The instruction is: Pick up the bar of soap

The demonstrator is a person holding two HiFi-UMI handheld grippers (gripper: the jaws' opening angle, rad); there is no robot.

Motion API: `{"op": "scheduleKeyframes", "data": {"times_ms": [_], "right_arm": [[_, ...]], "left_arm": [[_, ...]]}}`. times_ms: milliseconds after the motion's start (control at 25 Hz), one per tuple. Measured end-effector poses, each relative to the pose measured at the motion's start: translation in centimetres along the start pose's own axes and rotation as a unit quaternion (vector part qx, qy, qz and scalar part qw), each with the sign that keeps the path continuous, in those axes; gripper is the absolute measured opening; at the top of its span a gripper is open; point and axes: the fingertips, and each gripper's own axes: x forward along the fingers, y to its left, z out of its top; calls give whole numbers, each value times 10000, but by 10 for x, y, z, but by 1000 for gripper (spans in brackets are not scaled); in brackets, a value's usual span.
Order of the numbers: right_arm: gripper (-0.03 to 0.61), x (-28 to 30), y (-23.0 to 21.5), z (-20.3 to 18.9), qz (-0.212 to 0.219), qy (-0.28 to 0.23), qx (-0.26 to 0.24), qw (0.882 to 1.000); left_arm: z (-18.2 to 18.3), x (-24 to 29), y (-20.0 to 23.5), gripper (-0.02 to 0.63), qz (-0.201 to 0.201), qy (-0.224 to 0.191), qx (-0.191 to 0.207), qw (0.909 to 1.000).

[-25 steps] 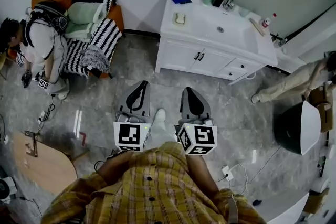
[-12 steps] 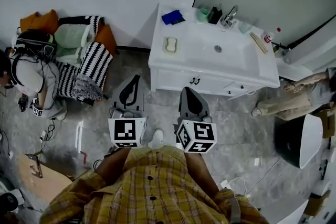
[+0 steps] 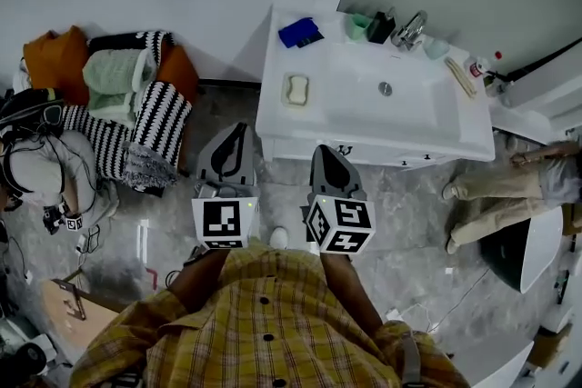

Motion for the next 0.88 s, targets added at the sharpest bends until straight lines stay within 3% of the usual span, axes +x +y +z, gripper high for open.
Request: {"op": "scheduleKeyframes", "data": {"times_ms": [320, 760, 880], "right_arm": [[19, 120, -22, 15, -279, 815, 310, 9958], [20, 258, -48, -23, -732, 2103, 518, 9735], [20, 284, -56, -35, -888, 2339, 330, 9676]], "left_arm": [[22, 119, 51, 21, -514, -109, -58, 9986], [12, 228, 110, 21, -1041, 104, -193, 9943], [3, 247, 119, 21, -1121, 185, -161, 9934]]}}
